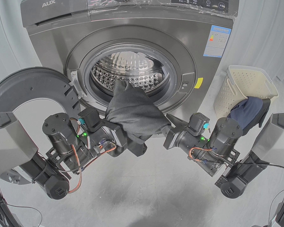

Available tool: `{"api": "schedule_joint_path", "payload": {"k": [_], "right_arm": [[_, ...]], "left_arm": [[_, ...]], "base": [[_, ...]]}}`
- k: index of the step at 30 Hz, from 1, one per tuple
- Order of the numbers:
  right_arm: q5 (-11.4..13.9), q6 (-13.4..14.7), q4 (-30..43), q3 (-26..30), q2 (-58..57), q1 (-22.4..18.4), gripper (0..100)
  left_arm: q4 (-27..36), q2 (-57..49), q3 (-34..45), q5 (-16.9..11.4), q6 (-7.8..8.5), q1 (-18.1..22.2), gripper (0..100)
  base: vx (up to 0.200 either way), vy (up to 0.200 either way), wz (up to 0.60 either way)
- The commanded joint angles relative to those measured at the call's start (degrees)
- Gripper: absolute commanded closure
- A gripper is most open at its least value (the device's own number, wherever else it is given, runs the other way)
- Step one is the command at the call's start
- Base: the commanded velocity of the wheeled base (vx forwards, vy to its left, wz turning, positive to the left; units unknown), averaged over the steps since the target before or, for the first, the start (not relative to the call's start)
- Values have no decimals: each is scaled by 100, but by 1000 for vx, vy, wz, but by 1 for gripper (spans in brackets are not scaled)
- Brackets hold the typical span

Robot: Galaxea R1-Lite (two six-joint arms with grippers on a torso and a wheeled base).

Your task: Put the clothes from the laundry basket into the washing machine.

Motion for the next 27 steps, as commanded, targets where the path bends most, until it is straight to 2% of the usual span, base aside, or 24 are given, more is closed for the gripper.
{"api": "schedule_joint_path", "payload": {"k": [1,2,3,4,6,12,14,17,21,27], "right_arm": [[176,-88,-6,408,-347,230,0],[299,-167,-6,645,-549,301,0],[317,-167,-6,681,-575,309,0],[519,-255,-14,1041,-804,371,0],[695,-317,-50,1445,-1129,433,0],[1073,-290,-164,2245,-1946,389,0],[1213,-282,-164,2430,-2140,362,0],[1293,-299,-164,2535,-2245,362,0],[1257,-282,-164,2597,-2271,345,0],[1134,-317,-155,2482,-2307,-60,0]], "left_arm": [[1,-381,332,25,45,-83,100],[1,-477,463,43,45,-83,100],[1,-486,481,43,45,-83,100],[1,-618,683,43,54,-83,100],[1,-811,929,43,45,-74,100],[10,-1339,1448,43,27,-74,100],[1,-1365,1483,34,71,-83,100],[1,-1365,1501,43,63,-74,100],[1,-1365,1571,43,19,-39,100],[1,-1321,1606,43,10,-65,100]], "base": [[0,0,0],[0,0,0],[0,0,0],[0,0,0],[0,0,0],[0,0,0],[0,0,0],[0,0,0],[0,0,0],[0,0,0]]}}
